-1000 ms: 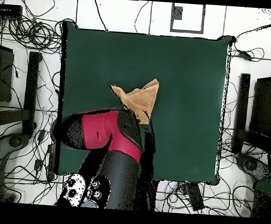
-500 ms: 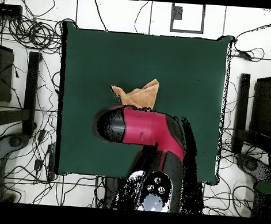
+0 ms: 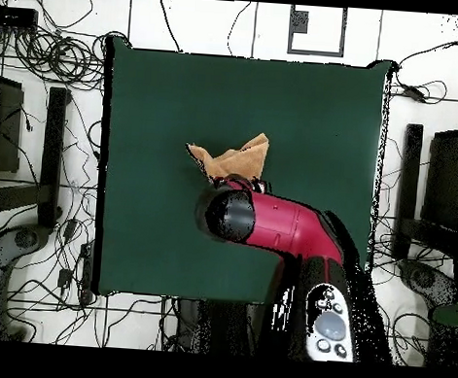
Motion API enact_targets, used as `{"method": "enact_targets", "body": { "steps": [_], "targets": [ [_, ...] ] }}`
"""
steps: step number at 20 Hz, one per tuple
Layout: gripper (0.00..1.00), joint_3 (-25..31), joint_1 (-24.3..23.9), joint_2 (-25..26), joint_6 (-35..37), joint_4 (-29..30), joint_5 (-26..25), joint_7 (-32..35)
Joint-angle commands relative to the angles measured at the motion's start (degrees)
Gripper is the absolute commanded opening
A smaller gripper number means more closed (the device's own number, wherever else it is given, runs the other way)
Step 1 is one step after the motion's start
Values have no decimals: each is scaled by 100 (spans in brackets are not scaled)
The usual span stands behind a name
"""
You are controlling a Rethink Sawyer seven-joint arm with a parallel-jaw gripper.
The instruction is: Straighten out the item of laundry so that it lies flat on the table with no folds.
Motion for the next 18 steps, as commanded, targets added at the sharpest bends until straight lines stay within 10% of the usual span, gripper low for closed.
{"method": "enact_targets", "body": {
  "steps": [1, 12, 18],
  "targets": [
    [100, 2156, -731, 300, -487, 1252, 457, 187],
    [100, 4009, -2130, 815, -754, 1812, 298, 286],
    [100, 3912, -2044, 761, -513, 1734, 218, 596]
  ]
}}
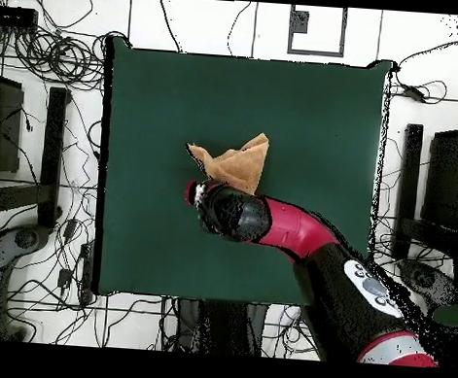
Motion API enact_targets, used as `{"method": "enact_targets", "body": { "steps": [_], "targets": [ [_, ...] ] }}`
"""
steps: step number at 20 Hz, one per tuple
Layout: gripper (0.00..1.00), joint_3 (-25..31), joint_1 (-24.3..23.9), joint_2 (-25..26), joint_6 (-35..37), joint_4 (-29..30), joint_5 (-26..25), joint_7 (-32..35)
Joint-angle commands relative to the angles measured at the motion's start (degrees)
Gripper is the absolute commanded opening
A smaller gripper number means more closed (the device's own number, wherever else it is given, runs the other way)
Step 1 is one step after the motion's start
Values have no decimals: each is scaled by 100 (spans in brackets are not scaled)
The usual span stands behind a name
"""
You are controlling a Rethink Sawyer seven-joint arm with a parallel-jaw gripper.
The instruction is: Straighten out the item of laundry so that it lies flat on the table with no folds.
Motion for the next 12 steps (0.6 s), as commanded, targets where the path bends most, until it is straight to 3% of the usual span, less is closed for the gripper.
{"method": "enact_targets", "body": {
  "steps": [1, 4, 6, 12],
  "targets": [
    [100, 467, 553, -10, 187, 394, 69, 759],
    [100, -1396, 1974, -622, 1190, -410, -444, 1263],
    [100, -1902, 2355, -660, 1431, -680, -562, 1366],
    [100, -2305, 2617, -566, 1366, -810, -493, 1267]
  ]
}}
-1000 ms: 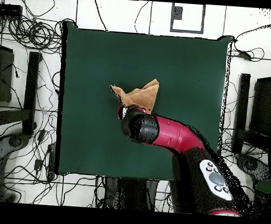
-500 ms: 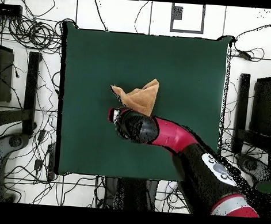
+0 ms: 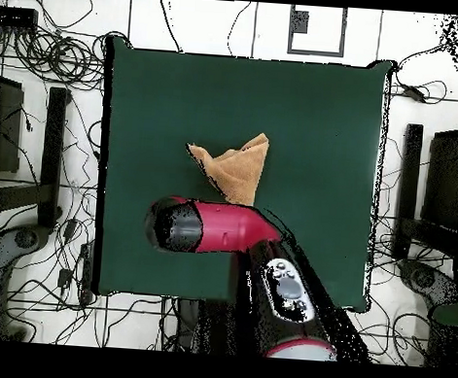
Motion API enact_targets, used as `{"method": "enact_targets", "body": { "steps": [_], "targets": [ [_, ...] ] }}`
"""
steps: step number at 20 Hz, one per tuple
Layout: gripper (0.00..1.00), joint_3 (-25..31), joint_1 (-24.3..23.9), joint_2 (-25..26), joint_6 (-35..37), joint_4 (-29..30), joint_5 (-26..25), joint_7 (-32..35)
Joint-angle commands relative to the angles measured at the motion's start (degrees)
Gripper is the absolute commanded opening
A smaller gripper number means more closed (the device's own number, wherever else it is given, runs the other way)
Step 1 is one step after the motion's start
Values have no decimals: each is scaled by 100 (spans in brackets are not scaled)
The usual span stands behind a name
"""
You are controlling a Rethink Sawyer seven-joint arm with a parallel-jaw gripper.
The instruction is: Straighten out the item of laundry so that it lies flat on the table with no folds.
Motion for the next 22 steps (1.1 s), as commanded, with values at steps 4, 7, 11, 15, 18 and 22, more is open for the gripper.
{"method": "enact_targets", "body": {
  "steps": [4, 7, 11, 15, 18, 22],
  "targets": [
    [100, -849, 466, -156, 592, -356, -70, 1194],
    [100, -858, 473, -161, 517, -325, -32, 1125],
    [100, -809, 429, -229, 366, -190, 27, 1032],
    [100, -737, 377, -172, 220, -210, 25, 914],
    [100, -528, 243, -163, 14, -187, -59, 635],
    [100, -519, 227, -152, -193, -159, -124, 645]
  ]
}}
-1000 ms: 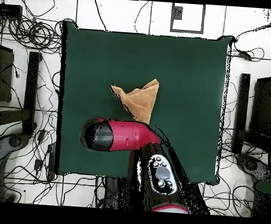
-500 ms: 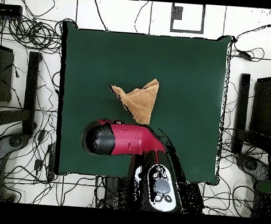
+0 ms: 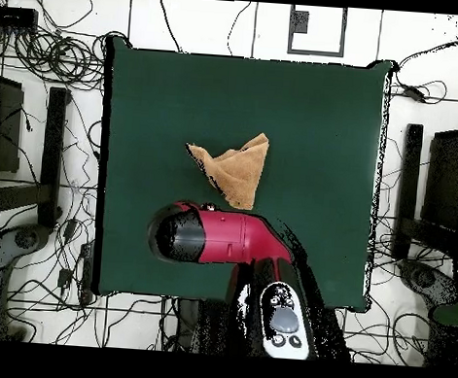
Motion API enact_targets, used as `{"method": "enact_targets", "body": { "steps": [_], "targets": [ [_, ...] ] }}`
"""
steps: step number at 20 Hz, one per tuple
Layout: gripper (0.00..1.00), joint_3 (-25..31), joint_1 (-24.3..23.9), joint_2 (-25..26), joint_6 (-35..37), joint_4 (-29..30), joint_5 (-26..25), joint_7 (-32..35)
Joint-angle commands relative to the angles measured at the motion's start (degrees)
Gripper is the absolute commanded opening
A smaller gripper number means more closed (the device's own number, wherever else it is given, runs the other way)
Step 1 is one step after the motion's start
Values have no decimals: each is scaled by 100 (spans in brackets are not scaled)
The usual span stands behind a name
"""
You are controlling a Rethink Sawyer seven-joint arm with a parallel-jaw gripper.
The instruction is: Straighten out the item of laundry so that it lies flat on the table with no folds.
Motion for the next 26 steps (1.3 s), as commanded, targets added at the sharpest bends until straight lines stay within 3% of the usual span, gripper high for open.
{"method": "enact_targets", "body": {
  "steps": [1, 14, 26],
  "targets": [
    [100, 266, -81, 180, -410, -92, -97, 634],
    [100, 367, -217, 174, -1372, 180, -153, 783],
    [100, 366, -244, 186, -1495, 249, -94, 769]
  ]
}}
